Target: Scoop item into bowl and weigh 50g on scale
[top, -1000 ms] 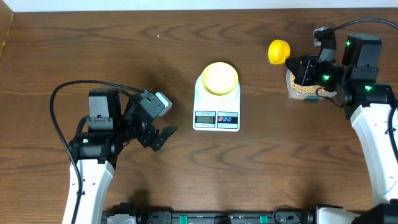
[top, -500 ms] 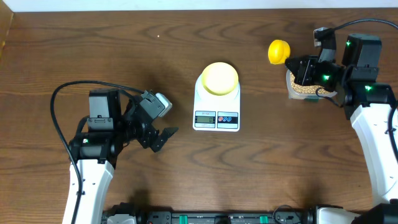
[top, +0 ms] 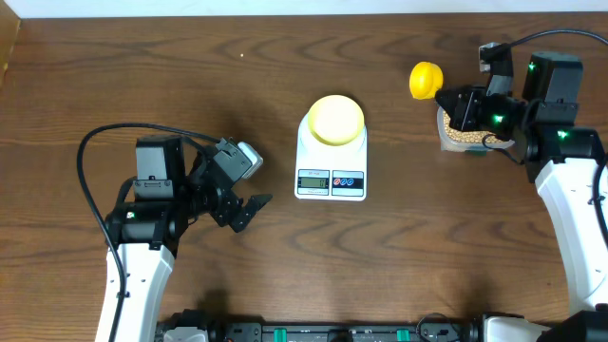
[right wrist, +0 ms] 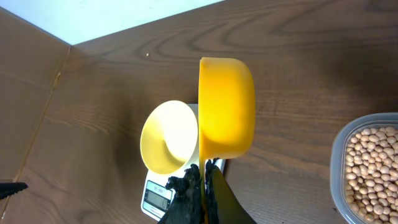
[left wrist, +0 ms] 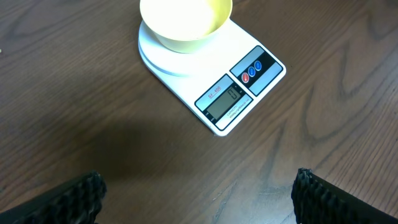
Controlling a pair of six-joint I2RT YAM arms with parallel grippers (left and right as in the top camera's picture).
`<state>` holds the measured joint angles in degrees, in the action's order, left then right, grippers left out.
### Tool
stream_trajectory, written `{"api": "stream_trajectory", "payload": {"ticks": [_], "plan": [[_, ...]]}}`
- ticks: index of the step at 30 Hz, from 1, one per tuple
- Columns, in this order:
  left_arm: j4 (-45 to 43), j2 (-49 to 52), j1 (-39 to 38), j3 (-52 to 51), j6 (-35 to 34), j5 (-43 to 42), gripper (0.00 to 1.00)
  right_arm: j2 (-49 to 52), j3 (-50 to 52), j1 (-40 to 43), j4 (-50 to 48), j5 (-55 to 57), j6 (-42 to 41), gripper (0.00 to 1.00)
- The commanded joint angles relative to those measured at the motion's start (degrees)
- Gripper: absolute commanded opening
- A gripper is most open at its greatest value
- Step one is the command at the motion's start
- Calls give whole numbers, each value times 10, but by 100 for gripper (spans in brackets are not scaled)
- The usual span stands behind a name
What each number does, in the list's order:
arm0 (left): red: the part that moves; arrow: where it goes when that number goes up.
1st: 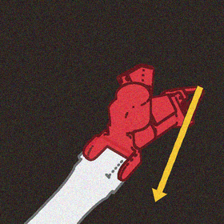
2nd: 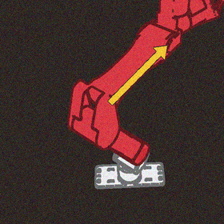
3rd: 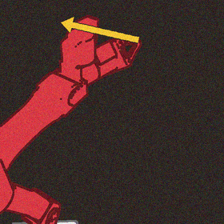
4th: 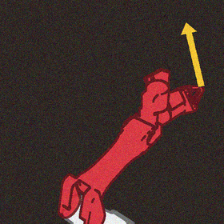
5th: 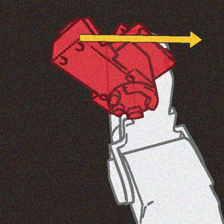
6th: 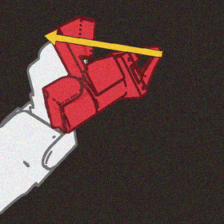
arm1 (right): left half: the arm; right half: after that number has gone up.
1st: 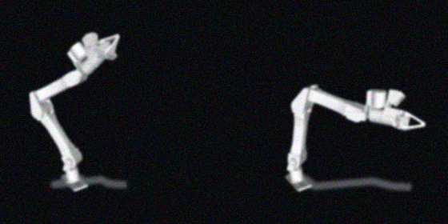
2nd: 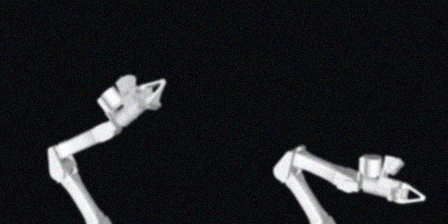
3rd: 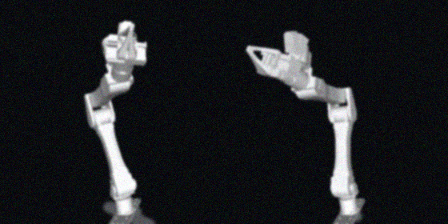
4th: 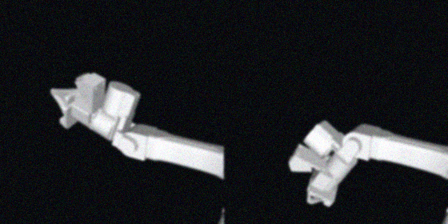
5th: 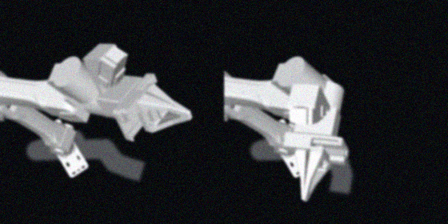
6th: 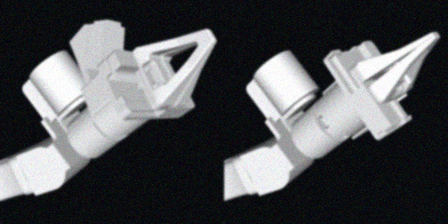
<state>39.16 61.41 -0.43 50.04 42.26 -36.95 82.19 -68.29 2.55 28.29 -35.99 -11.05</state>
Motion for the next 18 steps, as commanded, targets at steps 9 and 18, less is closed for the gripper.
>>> {"api": "stream_trajectory", "payload": {"ticks": [9,18], "plan": [[2,3,3,-2,3,2,97,-5,-12,1,10,0,9,1],[2,3,2,-2,3,2,98,-5,-12,1,5,0,8,1]]}}
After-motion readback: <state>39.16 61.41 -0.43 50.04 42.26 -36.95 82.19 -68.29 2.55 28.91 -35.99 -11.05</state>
